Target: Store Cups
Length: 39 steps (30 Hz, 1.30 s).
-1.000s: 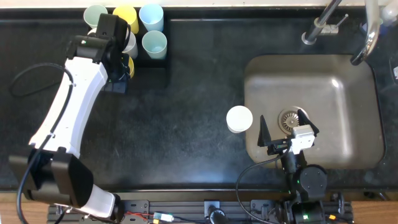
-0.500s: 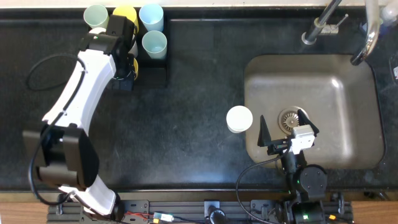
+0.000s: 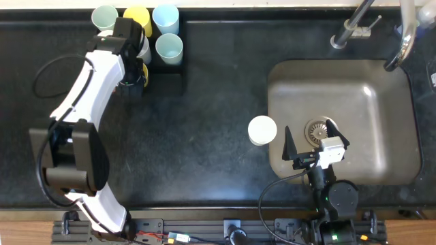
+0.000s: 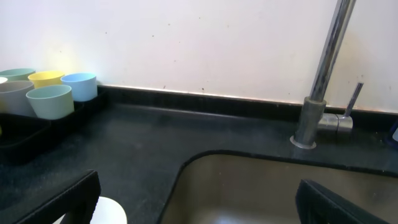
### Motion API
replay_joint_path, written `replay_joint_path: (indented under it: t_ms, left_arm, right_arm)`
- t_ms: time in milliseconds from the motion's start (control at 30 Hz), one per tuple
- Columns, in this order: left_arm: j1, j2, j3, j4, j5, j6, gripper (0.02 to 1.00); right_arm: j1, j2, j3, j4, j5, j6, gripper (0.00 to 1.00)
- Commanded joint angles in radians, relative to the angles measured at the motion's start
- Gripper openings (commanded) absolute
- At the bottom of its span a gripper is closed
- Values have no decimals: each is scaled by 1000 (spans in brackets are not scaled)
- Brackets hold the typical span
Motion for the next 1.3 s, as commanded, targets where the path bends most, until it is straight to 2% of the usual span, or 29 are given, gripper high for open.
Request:
replay_joint_path:
  t_ms: [33,133,167,333,500,600,667,700,733,800,867,1067,1200,1300]
  left_arm:
    - [4,8,-6,10,4,3,91]
    - [4,9,-6,10,4,3,351]
    - [4,9,-6,10,2,3,411]
    - [3,-40,-6,12,-8,31,538]
    - [-15,-247,-6,15,-91,137,757]
    - [-40,-399,-7,81,-224,351,862]
    - [-51,-480,-9,189,-280,619,921]
    - [-56,-519,-22,283,-277,810,939]
    - [-57,-561,-50,399,-240,1010,945]
    - [-56,-646,-141,619,-127,1317,1000]
    - [-56,-743,-273,811,-77,1446,1000]
    - [-15,-1077,-741,1192,24,1543,1000]
    - [37,-1320,-1028,1299,116,1620,1000]
    - [54,-1484,-1196,1323,133,1625,1000]
  right_arm:
    - [5,-11,-13,5,5,4,998]
    - [5,-11,-13,5,5,4,996]
    - [5,-11,-13,5,5,4,996]
    - [5,-11,-13,5,5,3,996]
    - [5,-11,-13,5,5,4,996]
    - [5,-11,-13,5,5,4,996]
    - [5,-11,-13,5,5,4,996]
    - [5,-11,-13,5,5,4,993]
    - [5,-11,-13,5,5,4,996]
    - [5,-11,-13,5,5,4,998]
    - [5,-11,-13,5,5,4,996]
    - [5,-11,-13,5,5,4,993]
    - [5,-11,-13,5,5,4,998]
    - [5,-11,-13,5,5,4,998]
